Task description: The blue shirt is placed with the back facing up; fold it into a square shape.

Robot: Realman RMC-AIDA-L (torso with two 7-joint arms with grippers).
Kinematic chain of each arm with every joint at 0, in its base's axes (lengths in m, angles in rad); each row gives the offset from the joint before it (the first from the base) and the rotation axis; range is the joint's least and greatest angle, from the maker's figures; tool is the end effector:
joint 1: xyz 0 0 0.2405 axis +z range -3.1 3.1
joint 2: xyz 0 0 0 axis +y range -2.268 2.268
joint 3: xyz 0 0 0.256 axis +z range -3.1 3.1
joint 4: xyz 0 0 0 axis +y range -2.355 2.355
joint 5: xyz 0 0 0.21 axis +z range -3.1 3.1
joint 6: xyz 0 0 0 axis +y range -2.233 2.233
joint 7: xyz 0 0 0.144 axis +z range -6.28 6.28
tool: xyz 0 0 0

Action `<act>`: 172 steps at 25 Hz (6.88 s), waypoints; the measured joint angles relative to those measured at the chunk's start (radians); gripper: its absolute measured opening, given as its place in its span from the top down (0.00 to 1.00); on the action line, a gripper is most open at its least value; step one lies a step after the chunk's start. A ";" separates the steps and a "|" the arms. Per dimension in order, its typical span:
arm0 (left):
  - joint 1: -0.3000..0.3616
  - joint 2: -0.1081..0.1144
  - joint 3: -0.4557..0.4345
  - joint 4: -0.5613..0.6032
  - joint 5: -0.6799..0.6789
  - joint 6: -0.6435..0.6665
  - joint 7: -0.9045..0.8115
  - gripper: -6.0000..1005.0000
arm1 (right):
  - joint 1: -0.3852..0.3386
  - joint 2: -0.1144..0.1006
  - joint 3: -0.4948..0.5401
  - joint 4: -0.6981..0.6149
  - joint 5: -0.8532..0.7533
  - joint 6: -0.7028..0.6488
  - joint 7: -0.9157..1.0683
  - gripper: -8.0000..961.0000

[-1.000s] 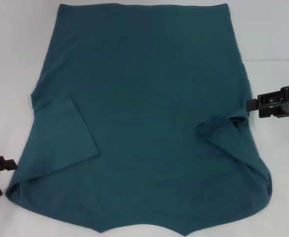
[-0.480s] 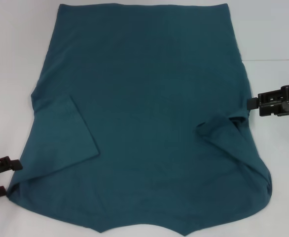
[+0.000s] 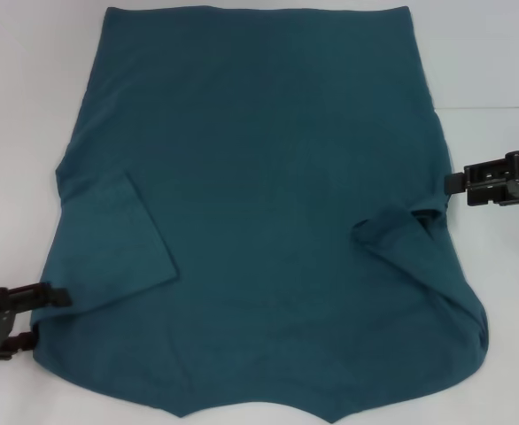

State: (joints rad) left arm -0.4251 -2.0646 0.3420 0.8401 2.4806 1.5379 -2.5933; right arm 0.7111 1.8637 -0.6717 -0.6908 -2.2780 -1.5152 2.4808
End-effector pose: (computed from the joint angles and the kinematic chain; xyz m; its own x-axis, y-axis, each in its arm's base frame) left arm -0.3636 0.2869 0.0548 -0.2738 0.8495 0.4509 0.9614 0.2549 0.1036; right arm 0.2643 0.3956 0.0859 0.2322 -0.9035 -0.3603 -0.9713 -0.2348 -0.0371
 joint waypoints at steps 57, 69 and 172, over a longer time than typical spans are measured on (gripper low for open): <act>-0.076 0.014 0.026 -0.054 -0.003 -0.027 0.030 0.97 | -0.153 -0.074 0.013 -0.002 -0.091 -0.160 -0.152 0.43; -0.075 0.011 0.025 -0.068 -0.003 -0.029 0.041 0.97 | -0.085 0.011 0.012 0.002 -0.246 -0.102 -0.178 0.44; -0.345 0.059 0.015 -0.183 0.071 -0.244 0.034 0.96 | -0.013 0.053 0.096 0.031 -0.063 0.184 -0.056 0.93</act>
State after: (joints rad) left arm -0.7699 -2.0060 0.3567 0.6573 2.5516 1.2940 -2.5594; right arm 0.6983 1.9163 -0.5756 -0.6596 -2.3412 -1.3312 2.4246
